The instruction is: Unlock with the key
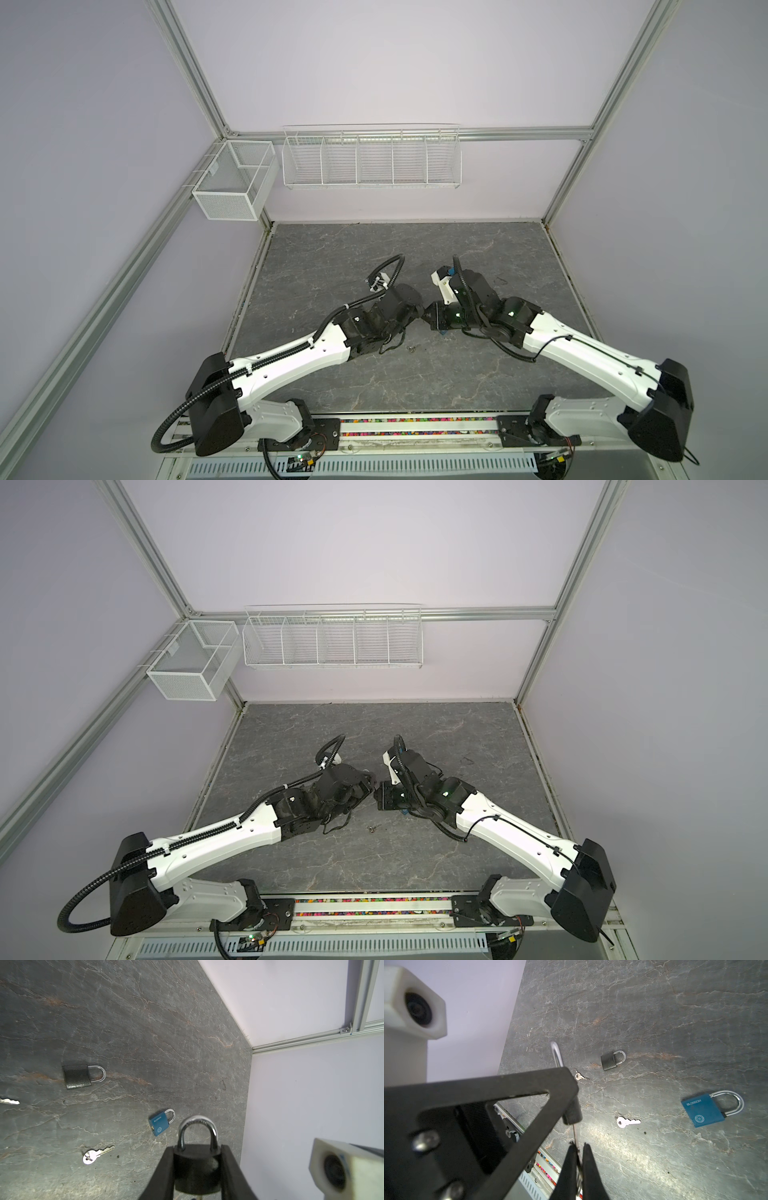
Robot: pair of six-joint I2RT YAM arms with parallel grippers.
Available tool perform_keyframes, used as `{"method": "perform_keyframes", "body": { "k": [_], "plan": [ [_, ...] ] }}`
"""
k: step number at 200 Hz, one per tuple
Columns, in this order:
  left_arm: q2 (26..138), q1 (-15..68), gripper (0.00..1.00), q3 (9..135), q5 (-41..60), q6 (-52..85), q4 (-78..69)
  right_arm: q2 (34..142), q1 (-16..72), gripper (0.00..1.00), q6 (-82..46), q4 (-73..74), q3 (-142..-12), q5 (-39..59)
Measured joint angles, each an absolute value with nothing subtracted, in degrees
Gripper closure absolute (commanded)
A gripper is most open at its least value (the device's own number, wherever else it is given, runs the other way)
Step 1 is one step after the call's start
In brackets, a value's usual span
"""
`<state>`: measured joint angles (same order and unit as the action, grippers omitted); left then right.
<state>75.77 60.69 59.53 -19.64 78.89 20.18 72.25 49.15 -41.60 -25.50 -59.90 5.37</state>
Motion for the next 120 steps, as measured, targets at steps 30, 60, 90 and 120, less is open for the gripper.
{"method": "perform_keyframes", "body": {
  "k": [30, 60, 90, 120],
  "plan": [
    [76.01, 60.27, 1.0, 59.64, -17.98, 78.83, 20.53, 73.25, 49.65, 0.93, -41.32, -28.32, -61.67, 3.97],
    [76.42, 60.29, 1.0, 59.68, -16.95, 78.81, 20.91, 74.11, 50.35, 0.93, -40.29, -30.22, -62.87, 2.22],
    [76.51, 60.36, 1.0, 59.68, -16.47, 78.76, 21.15, 74.04, 49.82, 0.93, -40.29, -29.28, -62.24, 4.16],
    [76.27, 60.27, 1.0, 59.68, -16.47, 78.13, 21.15, 73.52, 48.99, 0.93, -40.32, -27.92, -61.43, 6.13]
  ]
}}
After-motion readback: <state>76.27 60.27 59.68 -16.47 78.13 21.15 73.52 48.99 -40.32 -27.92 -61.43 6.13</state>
